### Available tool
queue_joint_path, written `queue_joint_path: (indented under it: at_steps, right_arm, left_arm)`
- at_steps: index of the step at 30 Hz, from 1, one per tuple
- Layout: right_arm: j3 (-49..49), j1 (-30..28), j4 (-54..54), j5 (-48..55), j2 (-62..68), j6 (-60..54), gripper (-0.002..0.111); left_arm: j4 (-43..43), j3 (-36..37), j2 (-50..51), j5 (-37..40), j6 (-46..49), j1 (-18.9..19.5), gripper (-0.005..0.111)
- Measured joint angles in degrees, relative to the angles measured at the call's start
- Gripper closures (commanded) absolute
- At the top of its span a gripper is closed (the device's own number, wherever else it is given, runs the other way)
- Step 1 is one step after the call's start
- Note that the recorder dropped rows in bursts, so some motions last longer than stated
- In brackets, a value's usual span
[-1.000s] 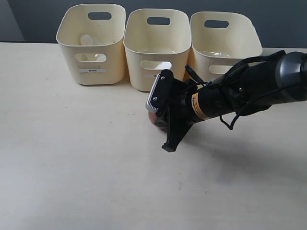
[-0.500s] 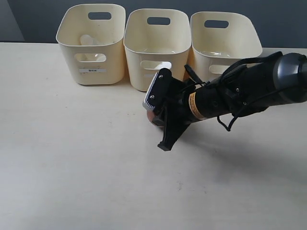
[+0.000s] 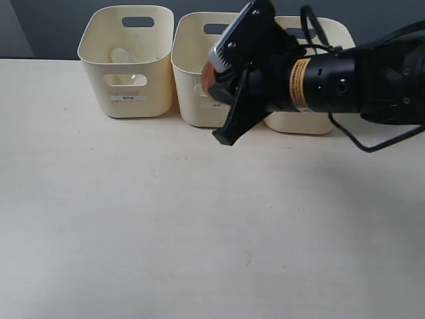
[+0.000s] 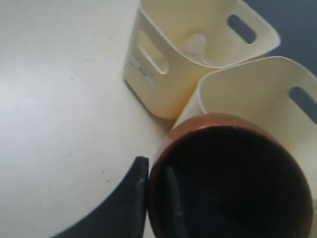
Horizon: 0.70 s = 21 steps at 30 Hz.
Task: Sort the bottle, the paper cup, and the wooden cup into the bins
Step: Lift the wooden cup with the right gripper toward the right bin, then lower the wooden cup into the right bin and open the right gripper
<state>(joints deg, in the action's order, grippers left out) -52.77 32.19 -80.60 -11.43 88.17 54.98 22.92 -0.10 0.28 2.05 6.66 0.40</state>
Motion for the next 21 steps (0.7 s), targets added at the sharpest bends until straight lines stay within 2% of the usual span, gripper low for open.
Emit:
queue_joint_path:
  at_steps: [4, 10, 21]
  right_arm:
    - [0.0, 0.0, 1.27, 10.41, -4.67, -0.14, 0.109]
    - [-1.07, 0.0, 1.05, 19.19, -7.96, -0.14, 0.109]
    - [-5.66, -0.15, 0.14, 25.11, -6.91, 2.25, 0.109]
  left_arm:
    - [0.0, 0.0, 0.0, 0.0, 0.0, 0.0, 0.107]
    - [0.0, 0.0, 0.0, 0.0, 0.0, 0.0, 0.107]
    - [0.0, 0.0, 0.0, 0.0, 0.0, 0.0, 0.107]
